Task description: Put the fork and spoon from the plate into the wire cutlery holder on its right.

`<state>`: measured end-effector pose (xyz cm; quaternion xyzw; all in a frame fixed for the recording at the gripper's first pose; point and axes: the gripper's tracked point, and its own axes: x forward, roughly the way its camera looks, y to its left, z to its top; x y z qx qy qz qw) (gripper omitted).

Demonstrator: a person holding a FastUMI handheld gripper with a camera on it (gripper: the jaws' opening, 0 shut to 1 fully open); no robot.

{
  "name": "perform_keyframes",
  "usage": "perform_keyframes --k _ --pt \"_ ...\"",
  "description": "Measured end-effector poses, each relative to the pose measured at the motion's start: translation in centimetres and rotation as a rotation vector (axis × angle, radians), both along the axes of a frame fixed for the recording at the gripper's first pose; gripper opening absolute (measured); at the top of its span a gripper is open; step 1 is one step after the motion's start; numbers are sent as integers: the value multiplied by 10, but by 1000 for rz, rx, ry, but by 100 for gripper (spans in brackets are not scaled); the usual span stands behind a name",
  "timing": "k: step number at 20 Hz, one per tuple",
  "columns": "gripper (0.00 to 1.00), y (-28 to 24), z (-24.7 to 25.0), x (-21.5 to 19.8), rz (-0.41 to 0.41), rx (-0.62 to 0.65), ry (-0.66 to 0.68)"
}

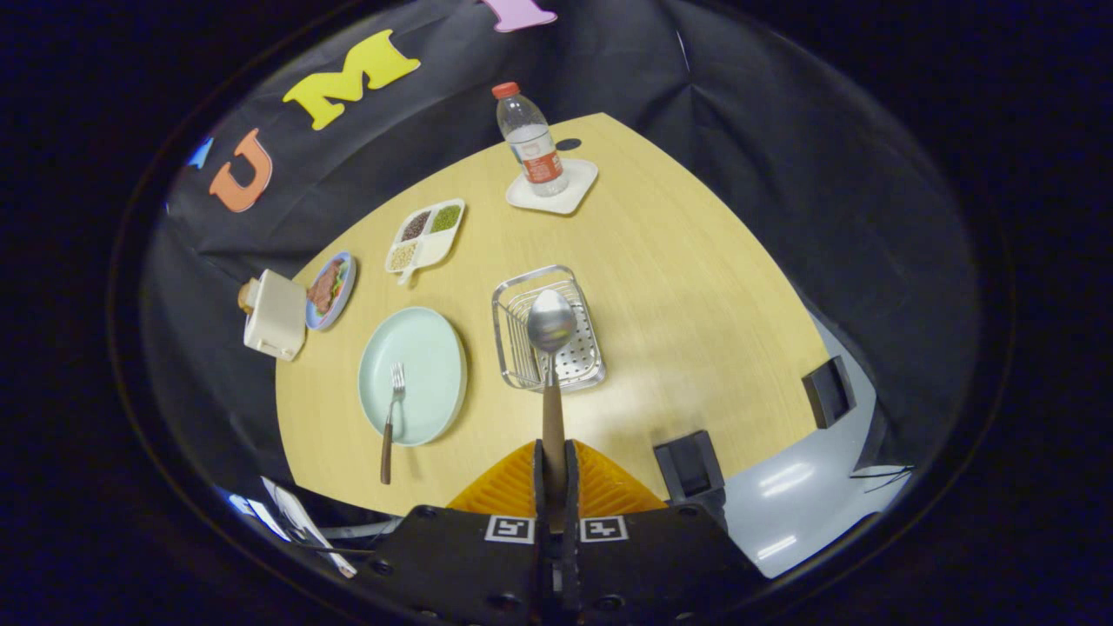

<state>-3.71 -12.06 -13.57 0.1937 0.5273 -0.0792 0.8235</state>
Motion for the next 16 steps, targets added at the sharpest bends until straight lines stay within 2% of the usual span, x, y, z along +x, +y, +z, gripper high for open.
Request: perform_keyframes --k 3,4,10,14,16 --pt "7 4 7 9 -40 56 -30" --pt "12 3 9 10 -45 53 -40" --pt "61 18 25 19 -9 15 -132" --pt "75 32 39 18 2 -23 -195" --pt "80 50 41 13 34 -40 -208"
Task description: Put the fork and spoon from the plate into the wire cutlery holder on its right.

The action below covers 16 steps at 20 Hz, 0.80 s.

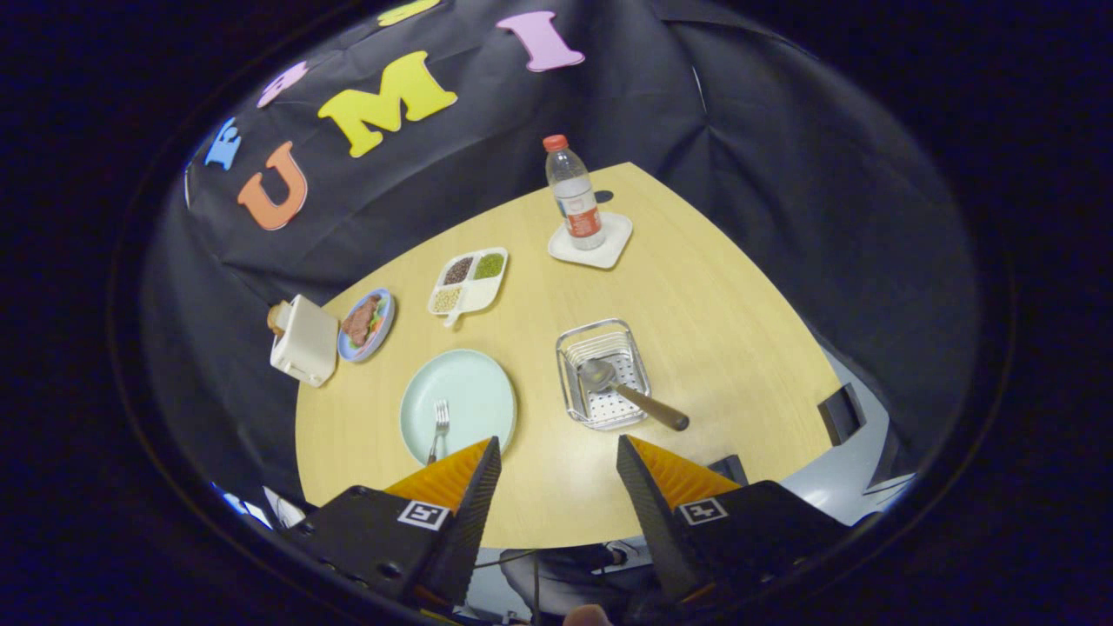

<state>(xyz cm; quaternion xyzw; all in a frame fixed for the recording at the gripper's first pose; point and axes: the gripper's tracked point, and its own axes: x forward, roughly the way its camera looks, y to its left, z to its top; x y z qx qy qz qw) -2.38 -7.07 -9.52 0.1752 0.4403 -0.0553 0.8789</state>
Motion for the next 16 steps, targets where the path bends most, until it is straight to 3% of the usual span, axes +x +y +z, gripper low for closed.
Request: perform_keyframes --k 5,16 --pt "95 64 -8 -15 101 -34 6" --pt "95 177 -79 -6 172 -36 79"
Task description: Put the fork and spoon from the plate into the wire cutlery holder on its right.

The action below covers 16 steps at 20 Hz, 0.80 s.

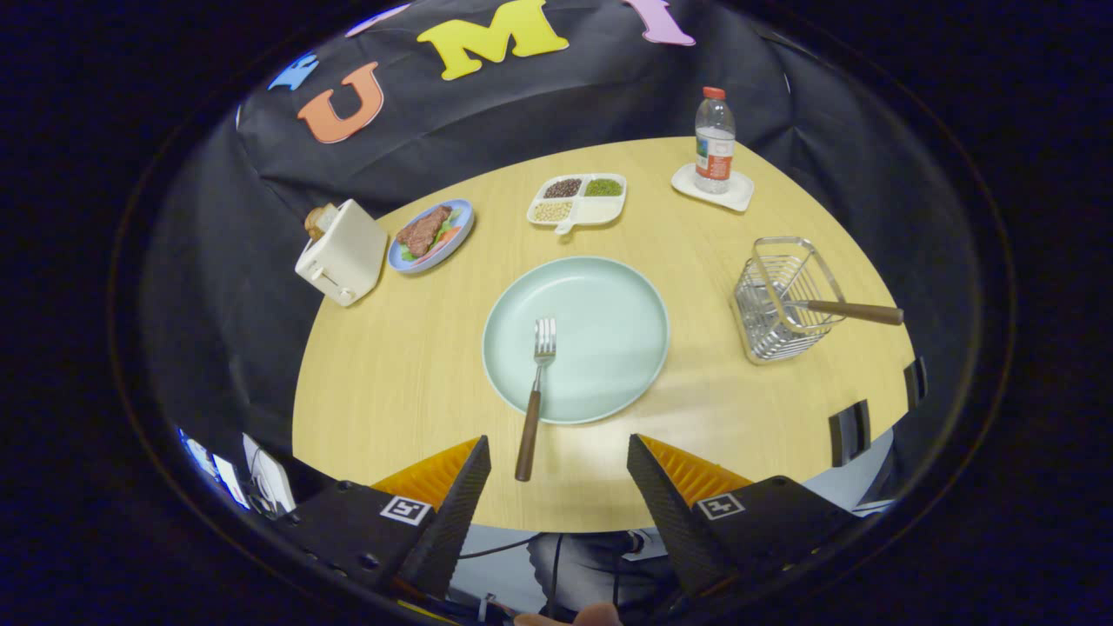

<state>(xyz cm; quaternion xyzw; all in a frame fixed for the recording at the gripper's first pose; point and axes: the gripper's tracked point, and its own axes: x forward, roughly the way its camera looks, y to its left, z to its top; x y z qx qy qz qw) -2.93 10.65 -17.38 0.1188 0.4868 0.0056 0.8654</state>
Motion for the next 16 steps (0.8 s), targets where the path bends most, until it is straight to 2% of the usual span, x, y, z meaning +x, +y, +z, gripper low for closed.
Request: perform_keyframes --k 8,15,16 --pt "94 28 -61 13 -32 3 97" --pt "48 32 -76 23 -31 -35 130" --pt "37 31 -77 23 -32 -44 133"
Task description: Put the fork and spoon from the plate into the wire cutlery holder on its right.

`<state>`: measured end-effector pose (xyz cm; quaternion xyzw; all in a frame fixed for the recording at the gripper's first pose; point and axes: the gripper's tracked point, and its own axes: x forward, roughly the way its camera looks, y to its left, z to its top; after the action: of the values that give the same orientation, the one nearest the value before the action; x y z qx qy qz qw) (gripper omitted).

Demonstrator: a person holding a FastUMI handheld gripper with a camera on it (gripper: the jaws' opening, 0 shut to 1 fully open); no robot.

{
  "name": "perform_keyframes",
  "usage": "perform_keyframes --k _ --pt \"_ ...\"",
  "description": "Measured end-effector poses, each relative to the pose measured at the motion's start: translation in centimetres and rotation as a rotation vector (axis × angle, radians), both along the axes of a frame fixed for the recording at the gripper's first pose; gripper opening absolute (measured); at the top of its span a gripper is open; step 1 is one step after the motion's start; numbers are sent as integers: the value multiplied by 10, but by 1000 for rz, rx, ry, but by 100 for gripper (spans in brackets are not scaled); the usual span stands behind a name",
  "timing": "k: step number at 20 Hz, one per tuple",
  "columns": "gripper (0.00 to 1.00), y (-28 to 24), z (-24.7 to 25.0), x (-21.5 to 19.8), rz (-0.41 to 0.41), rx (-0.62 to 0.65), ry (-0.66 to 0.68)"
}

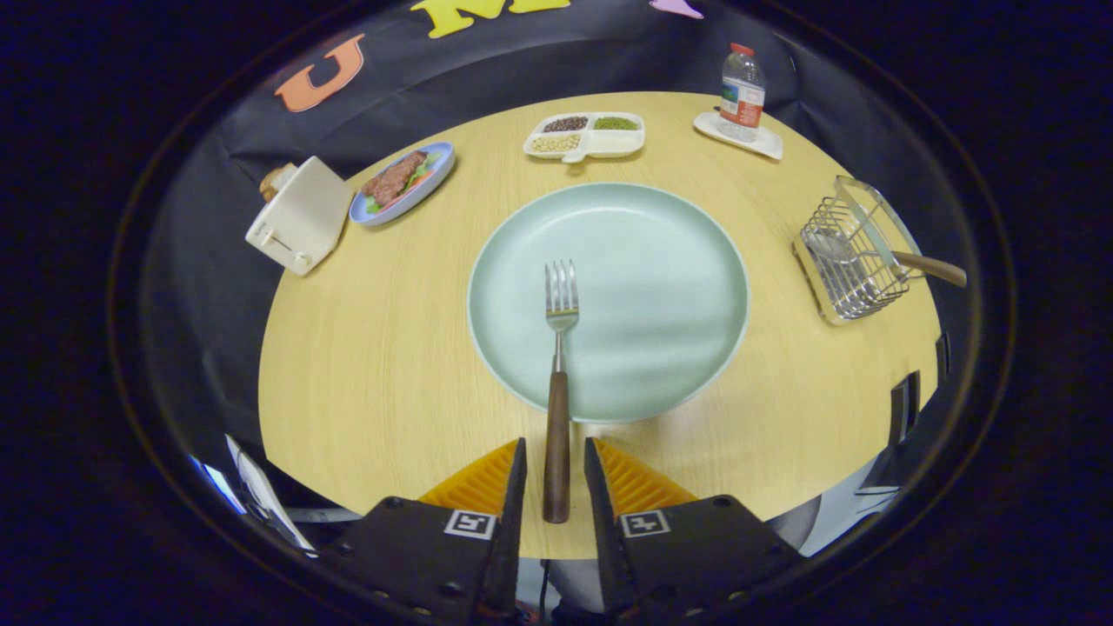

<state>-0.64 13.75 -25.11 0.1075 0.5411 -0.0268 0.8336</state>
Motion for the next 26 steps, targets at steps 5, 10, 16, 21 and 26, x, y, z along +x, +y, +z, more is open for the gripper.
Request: perform_keyframes --k 5,10,16,21,26 --pt "19 -2 -3 2 33 -16 3" --pt "8 -3 -11 2 49 -17 -23" --pt "1 -8 2 1 38 18 -46" --pt "0 -19 25 -5 28 42 -70" --pt "0 -47 63 -22 25 43 -108"
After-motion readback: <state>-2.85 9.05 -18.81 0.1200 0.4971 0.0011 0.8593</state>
